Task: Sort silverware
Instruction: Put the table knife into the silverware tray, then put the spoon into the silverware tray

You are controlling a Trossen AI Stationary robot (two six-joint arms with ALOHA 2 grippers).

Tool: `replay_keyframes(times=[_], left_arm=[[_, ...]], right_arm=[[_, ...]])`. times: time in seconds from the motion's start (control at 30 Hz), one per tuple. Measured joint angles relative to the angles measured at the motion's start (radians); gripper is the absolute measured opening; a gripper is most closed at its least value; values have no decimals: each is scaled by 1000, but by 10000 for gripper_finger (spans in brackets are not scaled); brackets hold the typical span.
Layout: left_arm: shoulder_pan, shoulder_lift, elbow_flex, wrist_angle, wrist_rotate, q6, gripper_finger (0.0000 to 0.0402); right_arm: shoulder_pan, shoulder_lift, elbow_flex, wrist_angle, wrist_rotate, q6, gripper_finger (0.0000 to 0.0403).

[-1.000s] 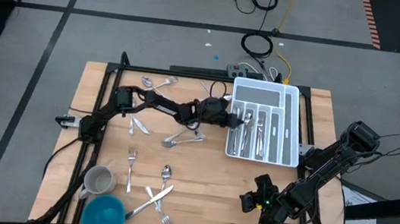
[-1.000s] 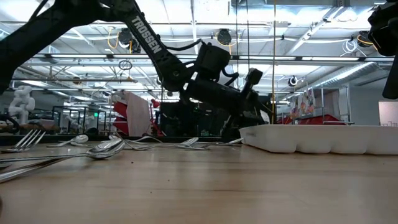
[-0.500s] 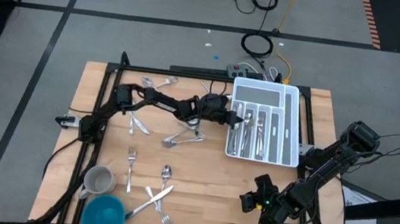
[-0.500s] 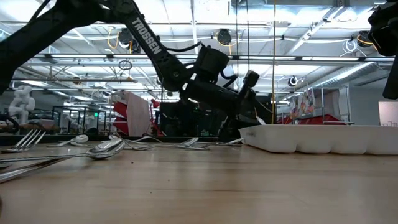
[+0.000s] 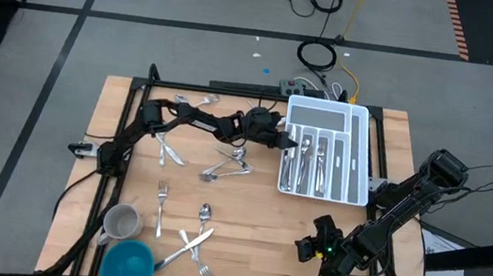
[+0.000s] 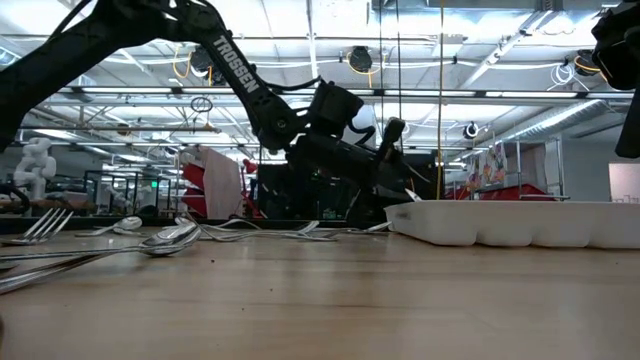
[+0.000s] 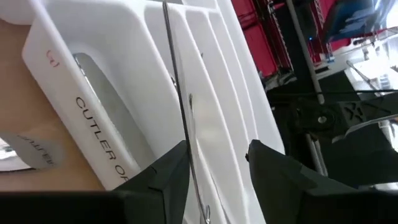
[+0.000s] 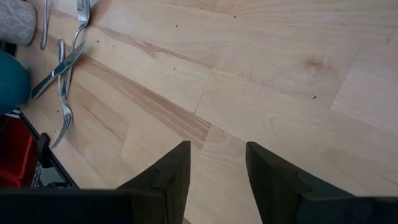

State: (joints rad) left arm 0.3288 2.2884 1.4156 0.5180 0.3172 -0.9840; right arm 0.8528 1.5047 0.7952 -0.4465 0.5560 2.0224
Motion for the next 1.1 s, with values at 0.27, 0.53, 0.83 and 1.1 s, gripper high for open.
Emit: replay_keyframes(times=[0.27, 0.53, 0.83, 1.1], left_arm=[[-2, -3, 157, -359, 14, 217, 166], [-30, -1, 384, -823, -237, 456, 166], [-31, -31, 392, -862, -156, 444, 166], [-6, -244, 395, -1066, -274, 955, 166]], right_arm=[[-4, 0, 0, 0, 1, 7, 146], [-24, 0, 0, -3, 2, -14, 146], [-34, 0, 0, -15, 5, -26, 146], [-34, 0, 0, -54, 49, -26, 146]])
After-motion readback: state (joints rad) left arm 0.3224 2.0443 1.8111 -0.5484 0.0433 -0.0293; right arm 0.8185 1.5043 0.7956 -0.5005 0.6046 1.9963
